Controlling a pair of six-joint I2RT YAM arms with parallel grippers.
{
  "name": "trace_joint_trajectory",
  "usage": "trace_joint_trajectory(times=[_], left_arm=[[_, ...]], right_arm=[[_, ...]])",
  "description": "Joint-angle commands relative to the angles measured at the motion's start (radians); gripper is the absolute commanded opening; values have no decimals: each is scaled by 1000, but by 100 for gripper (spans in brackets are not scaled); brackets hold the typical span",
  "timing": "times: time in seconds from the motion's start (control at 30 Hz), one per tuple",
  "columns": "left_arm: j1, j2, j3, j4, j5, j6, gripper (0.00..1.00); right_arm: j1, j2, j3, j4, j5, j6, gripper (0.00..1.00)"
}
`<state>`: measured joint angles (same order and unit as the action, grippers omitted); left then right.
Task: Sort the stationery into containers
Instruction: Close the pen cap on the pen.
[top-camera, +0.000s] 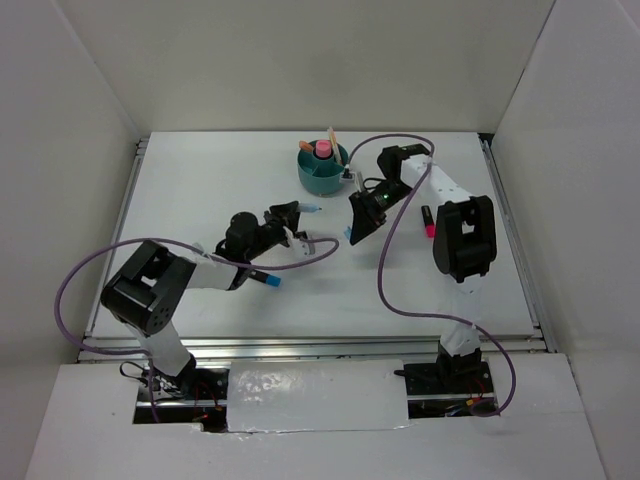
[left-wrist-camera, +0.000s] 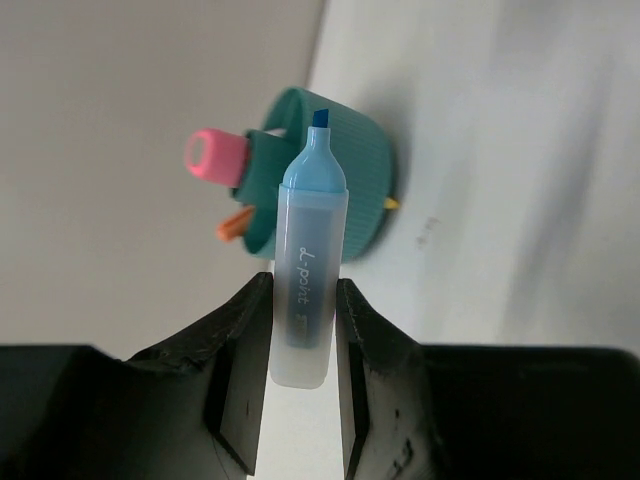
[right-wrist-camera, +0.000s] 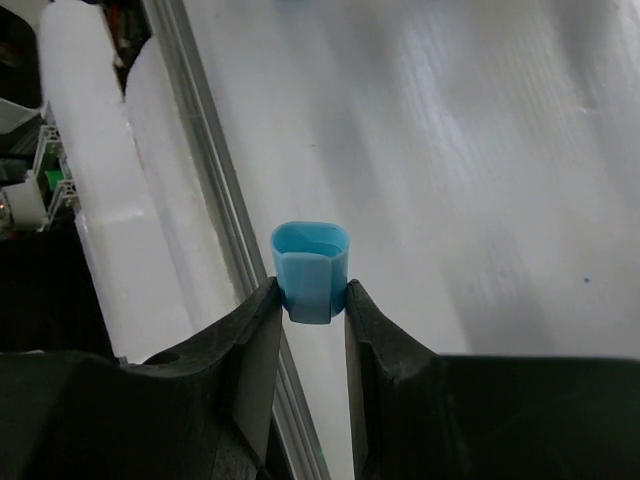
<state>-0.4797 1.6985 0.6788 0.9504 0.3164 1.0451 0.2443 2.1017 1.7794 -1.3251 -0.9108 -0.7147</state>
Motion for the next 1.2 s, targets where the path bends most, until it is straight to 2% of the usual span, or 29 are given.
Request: trace_joint_trajectory(times=[0.0,0.03,0.23,0.67,0.83,0.97,1.17], left_arm=[[-8,32,-75,489,6,62,0],[-7,41,-88,590,27,78,0],[19,116,-173,890,125,156,0],[13,14,-231,892,161,150,0],[6,-49,-251,892,187,153,0],[3,-143,-304,890,213,121,0],[-14,-264,-438,890,286,170,0]], right_arm=[[42,-51,41,-120,-86,-3,3],[53,-49,44,-120,-88,-2,3],[112,-35,40,-120,-131,1,3],[127,-52,-113,-121,-172,-17,2],[125,-48,-123,-121,-203,-19,2],[138,-77,-147,-121,-237,-35,2],[187,-152,-215,-121,-257,-95,2]])
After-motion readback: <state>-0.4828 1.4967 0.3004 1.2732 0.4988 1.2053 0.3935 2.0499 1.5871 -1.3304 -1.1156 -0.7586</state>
